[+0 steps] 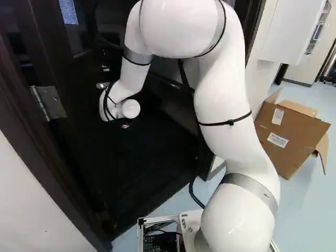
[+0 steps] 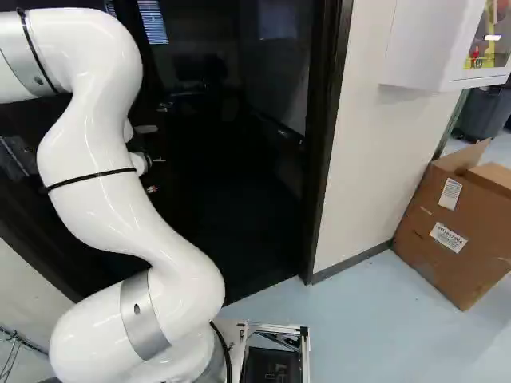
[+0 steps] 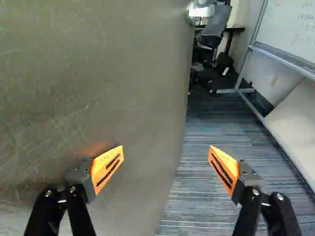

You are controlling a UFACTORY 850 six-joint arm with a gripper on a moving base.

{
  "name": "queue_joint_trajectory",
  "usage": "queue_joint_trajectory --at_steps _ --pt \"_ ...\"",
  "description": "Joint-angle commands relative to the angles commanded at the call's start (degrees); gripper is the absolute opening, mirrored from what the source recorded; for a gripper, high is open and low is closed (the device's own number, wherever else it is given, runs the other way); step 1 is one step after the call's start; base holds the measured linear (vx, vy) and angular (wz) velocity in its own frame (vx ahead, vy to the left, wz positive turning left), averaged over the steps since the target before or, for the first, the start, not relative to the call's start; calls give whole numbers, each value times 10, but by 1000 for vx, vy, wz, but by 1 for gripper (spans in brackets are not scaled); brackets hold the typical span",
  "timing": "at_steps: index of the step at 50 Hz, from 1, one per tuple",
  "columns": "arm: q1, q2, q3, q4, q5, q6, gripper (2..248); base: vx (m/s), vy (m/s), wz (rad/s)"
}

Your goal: Open the door and move inside

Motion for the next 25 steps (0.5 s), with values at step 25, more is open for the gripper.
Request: queue_joint_trajectory --at_steps 25 --pt "16 -21 -28 -53 7 0 247 0 0 0"
